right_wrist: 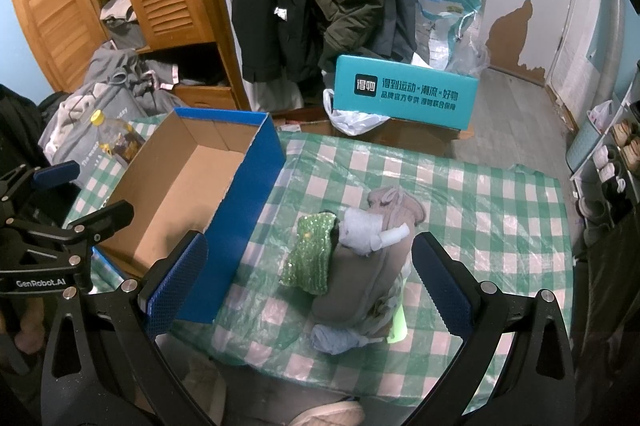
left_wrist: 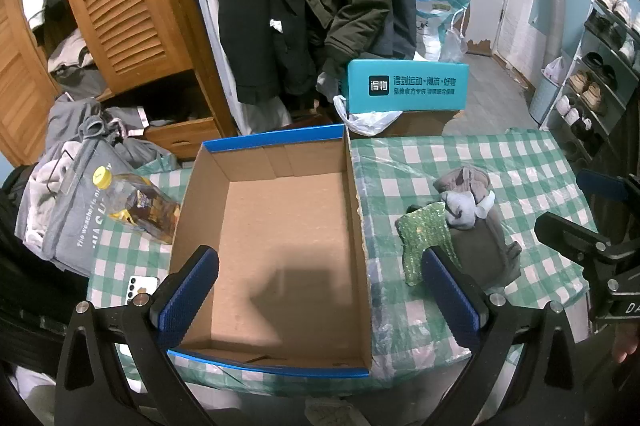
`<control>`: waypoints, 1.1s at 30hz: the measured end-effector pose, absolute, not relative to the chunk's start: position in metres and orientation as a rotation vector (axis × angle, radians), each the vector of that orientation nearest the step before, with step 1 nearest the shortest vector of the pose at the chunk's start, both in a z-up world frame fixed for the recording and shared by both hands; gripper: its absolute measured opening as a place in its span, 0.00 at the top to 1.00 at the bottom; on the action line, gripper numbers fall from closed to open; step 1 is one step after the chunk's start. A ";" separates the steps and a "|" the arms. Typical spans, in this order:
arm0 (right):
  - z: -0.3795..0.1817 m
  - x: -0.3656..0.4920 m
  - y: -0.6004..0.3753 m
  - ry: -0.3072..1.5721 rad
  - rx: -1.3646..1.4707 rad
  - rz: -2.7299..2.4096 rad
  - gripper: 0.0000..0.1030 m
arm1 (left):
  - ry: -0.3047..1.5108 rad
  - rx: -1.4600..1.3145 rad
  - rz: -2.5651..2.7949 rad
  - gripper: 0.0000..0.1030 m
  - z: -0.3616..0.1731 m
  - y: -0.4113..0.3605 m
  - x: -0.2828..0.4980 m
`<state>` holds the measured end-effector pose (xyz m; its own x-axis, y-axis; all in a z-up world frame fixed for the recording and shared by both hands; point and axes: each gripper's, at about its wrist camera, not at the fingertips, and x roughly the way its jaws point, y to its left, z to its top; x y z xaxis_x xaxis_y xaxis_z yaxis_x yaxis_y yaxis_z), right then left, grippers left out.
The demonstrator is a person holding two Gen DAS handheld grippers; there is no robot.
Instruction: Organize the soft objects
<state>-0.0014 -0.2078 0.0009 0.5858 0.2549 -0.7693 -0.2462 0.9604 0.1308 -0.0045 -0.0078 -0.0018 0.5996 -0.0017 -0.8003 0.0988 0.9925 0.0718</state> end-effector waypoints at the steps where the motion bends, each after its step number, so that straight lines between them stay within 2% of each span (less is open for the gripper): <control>1: 0.001 -0.001 -0.208 0.900 0.010 0.293 0.02 | 0.926 0.112 -0.058 0.01 -0.002 -0.008 -0.005; 17: -0.006 -0.007 -0.214 0.911 0.001 0.276 0.02 | 0.944 0.117 -0.061 0.01 -0.011 -0.020 -0.009; 33: -0.018 0.012 -0.246 0.994 -0.040 0.209 0.02 | 1.091 0.107 -0.123 0.01 -0.040 -0.050 0.022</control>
